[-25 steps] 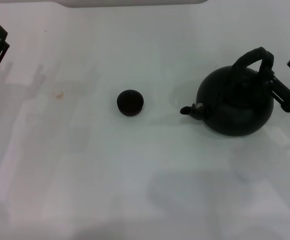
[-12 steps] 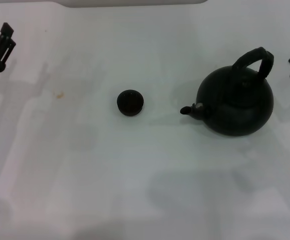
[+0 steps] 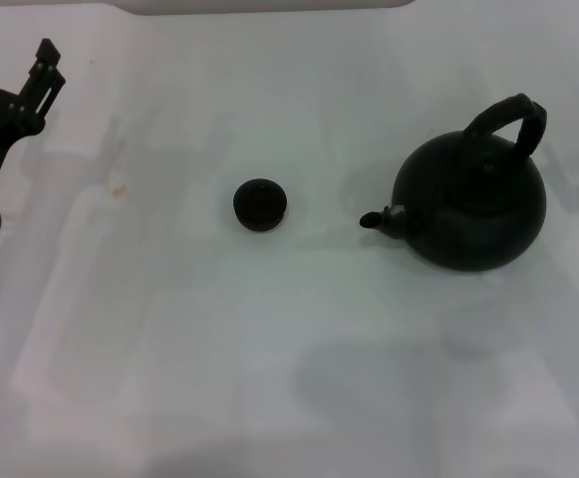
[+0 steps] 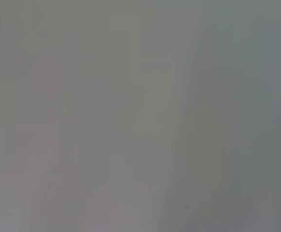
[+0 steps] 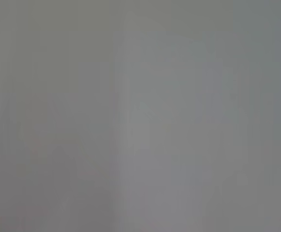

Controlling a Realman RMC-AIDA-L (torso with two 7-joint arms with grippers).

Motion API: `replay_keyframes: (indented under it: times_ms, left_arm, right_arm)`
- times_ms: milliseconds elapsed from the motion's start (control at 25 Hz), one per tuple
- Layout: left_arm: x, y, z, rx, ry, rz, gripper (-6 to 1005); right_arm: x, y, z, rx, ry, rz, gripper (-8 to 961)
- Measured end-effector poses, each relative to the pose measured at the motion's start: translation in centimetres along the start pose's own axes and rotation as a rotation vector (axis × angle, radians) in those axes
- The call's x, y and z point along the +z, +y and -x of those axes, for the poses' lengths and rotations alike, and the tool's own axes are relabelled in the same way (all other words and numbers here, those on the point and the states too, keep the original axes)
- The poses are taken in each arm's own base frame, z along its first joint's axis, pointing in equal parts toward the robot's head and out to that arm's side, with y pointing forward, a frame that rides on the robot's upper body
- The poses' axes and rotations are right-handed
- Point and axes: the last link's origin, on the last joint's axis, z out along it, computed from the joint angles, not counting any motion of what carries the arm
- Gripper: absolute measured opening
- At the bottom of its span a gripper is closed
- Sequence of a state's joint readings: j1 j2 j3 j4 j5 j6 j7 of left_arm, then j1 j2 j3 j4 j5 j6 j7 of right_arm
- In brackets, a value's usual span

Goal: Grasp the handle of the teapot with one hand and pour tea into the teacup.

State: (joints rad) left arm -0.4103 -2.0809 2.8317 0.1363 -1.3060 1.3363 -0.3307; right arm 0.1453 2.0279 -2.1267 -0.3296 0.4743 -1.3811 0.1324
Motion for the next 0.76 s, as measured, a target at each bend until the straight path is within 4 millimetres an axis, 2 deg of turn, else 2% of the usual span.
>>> replay_keyframes:
  times_ms: [760]
  left_arm:
    - [-0.3,-0.09,0.67,-0.029,-0.03,-0.041,835]
  right_arm:
    - [0.05,0.18,-0.58,0.076,0.037,0.015,871]
